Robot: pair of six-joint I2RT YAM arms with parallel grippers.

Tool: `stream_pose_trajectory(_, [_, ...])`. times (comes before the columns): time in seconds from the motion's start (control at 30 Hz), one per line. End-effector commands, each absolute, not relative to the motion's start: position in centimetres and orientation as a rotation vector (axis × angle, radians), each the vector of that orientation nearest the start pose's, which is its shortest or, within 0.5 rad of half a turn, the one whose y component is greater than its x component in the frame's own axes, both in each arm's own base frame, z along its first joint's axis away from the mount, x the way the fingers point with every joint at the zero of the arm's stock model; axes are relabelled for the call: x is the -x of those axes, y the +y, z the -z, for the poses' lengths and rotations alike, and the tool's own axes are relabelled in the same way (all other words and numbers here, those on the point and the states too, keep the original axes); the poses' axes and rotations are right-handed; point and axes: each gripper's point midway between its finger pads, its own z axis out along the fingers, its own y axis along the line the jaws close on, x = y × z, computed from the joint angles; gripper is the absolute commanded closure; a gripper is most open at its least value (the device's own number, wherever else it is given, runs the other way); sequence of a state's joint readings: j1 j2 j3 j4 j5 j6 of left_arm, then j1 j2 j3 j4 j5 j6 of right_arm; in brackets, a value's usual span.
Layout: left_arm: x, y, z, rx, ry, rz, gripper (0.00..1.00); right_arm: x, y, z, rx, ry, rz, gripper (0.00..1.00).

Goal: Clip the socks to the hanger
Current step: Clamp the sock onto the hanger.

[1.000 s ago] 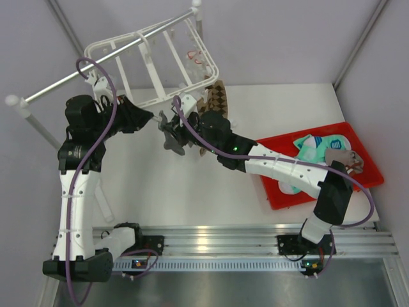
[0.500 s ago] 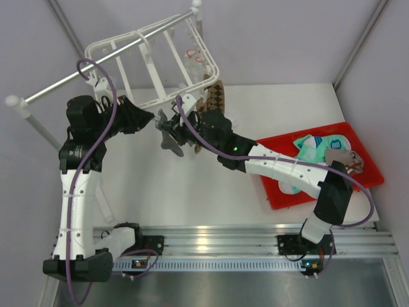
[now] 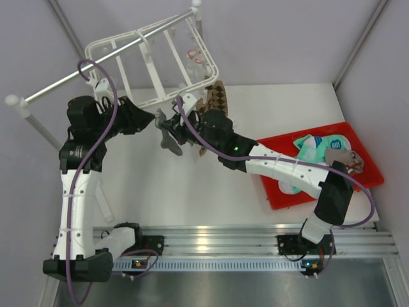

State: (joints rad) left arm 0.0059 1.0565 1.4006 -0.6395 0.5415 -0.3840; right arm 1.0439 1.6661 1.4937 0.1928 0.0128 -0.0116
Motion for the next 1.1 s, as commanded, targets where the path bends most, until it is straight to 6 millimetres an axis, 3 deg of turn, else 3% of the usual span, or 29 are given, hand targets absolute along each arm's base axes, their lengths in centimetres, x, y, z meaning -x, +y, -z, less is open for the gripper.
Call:
stream_pose_trajectory(0.0, [-28.8, -10.6, -38.4, -0.052, 1.902, 0.782, 0.62, -27.5, 45.3, -41.9, 0.725, 1.26, -0.828, 1.0])
stream_pose_trajectory(0.2, [-28.9, -10.4, -40.8, -0.106, 1.835, 0.739, 0.51, -28.0, 44.8, -42.3, 0.732, 1.249, -0.831, 1.0])
stream_pose_trajectory(0.3, [-28.4, -10.5, -41.4, -0.134, 1.813, 0.735, 0.4, -28.3, 44.6, -42.3, 0.739, 1.243, -0.821, 1.0])
stream_pose_trajectory(0.33, [-28.0, -10.6, -41.6, -0.143, 1.805, 0.735, 0.31, -28.4, 44.5, -42.4, 0.739, 1.241, -0.818, 1.0])
stream_pose_trajectory(0.43, [-27.1, -10.8, -41.7, -0.168, 1.797, 0.741, 0.18, -28.6, 44.4, -42.2, 0.75, 1.246, -0.816, 1.0])
stream_pose_trajectory(0.5, [-26.6, -10.9, -41.9, -0.173, 1.797, 0.746, 0.03, -28.5, 44.4, -42.1, 0.765, 1.245, -0.822, 1.0])
stream_pose_trajectory(0.63, [-25.7, -10.4, -41.7, -0.182, 1.812, 0.701, 0.02, -28.6, 44.0, -41.5, 0.79, 1.264, -0.809, 1.0])
stream_pose_trajectory(0.7, [-25.3, -9.9, -41.4, -0.174, 1.829, 0.661, 0.02, -28.4, 43.8, -41.3, 0.804, 1.266, -0.815, 0.92])
stream_pose_trajectory(0.73, [-24.9, -9.6, -41.5, -0.194, 1.822, 0.63, 0.02, -28.2, 43.4, -41.4, 0.809, 1.267, -0.816, 0.79])
stream_pose_trajectory(0.8, [-24.1, -9.2, -41.6, -0.212, 1.818, 0.589, 0.02, -27.7, 42.9, -41.1, 0.827, 1.28, -0.811, 0.66])
stream_pose_trajectory(1.07, [-22.2, -7.8, -40.1, -0.291, 1.832, 0.442, 0.02, -24.9, 37.4, -40.7, 0.876, 1.315, -0.753, 0.39])
